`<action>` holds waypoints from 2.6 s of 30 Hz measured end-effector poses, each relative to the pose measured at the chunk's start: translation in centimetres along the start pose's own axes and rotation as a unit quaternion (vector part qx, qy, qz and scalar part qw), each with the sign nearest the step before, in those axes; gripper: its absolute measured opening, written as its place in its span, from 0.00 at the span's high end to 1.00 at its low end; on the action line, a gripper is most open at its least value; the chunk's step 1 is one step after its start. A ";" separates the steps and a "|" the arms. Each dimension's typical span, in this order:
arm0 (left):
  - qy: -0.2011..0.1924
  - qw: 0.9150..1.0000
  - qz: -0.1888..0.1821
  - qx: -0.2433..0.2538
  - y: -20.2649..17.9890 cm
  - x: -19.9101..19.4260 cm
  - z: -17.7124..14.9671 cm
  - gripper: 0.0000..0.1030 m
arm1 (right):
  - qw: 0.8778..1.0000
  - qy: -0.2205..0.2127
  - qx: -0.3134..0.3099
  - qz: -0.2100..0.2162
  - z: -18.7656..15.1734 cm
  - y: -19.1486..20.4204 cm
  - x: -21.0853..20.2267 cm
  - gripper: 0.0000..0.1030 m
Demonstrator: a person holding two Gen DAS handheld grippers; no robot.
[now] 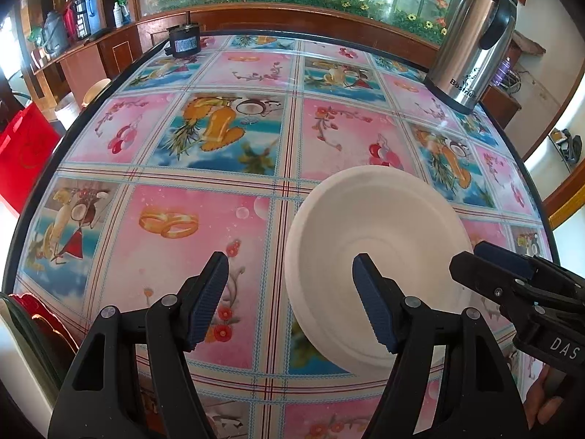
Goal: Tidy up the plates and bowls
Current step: 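Move the left gripper to the remaining white bowl on the table, then close the left gripper on the rim of the white bowl, then lift the white bowl with the left gripper and carry it over the stack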
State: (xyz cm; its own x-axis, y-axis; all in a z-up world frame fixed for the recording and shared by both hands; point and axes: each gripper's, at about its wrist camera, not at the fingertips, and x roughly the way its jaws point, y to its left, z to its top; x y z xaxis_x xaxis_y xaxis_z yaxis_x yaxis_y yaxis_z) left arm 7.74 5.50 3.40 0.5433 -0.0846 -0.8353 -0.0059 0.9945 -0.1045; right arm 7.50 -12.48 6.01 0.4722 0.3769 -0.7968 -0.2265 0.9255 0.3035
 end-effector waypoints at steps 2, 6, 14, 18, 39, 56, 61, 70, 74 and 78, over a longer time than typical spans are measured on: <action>-0.001 1.000 0.004 0.001 0.0 0.0 0.1 0.31 | 1.000 0.000 -0.001 -0.001 0.0 0.0 0.1 0.49; -0.001 1.000 0.012 0.003 0.0 0.2 0.3 0.31 | 1.000 0.002 -0.004 0.002 0.0 0.0 0.4 0.53; 0.005 1.000 0.009 0.013 -0.1 0.6 0.3 0.83 | 1.000 0.000 -0.013 0.003 0.0 0.3 0.3 0.84; 0.010 1.000 -0.001 0.020 -0.6 0.3 -0.1 0.85 | 1.000 0.000 -0.019 0.001 -0.2 0.7 0.2 0.88; -0.031 0.999 -0.017 0.008 2.9 -10.0 -4.1 0.86 | 0.997 -0.042 -0.051 0.031 -3.2 6.0 -5.6 0.88; -0.066 0.997 0.018 -0.039 11.5 -16.7 -8.4 0.86 | 0.988 -0.043 -0.123 0.080 -5.0 15.9 -5.9 0.85; -0.073 0.995 0.028 -0.054 14.1 -17.9 -9.4 0.86 | 0.985 -0.032 -0.140 0.093 -5.6 18.5 -4.9 0.85; -0.072 0.993 0.048 -0.081 18.0 -18.1 -10.6 0.86 | 0.980 -0.008 -0.167 0.104 -6.0 22.3 -2.4 0.84; -0.063 0.993 0.049 -0.089 19.1 -17.3 -11.0 0.86 | 0.979 0.005 -0.172 0.106 -6.1 23.2 -1.2 0.84; -0.060 0.993 0.055 -0.089 19.5 -16.6 -11.3 0.86 | 0.979 0.012 -0.175 0.099 -6.1 23.7 -0.4 0.84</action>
State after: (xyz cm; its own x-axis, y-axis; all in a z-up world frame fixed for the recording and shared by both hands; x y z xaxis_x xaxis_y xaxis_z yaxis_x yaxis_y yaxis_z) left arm -10.86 25.57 9.12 0.6266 0.0424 -0.7782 -0.2137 0.9696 -0.1192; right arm -3.24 9.07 10.36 0.3700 0.5435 -0.7535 -0.5918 0.7631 0.2597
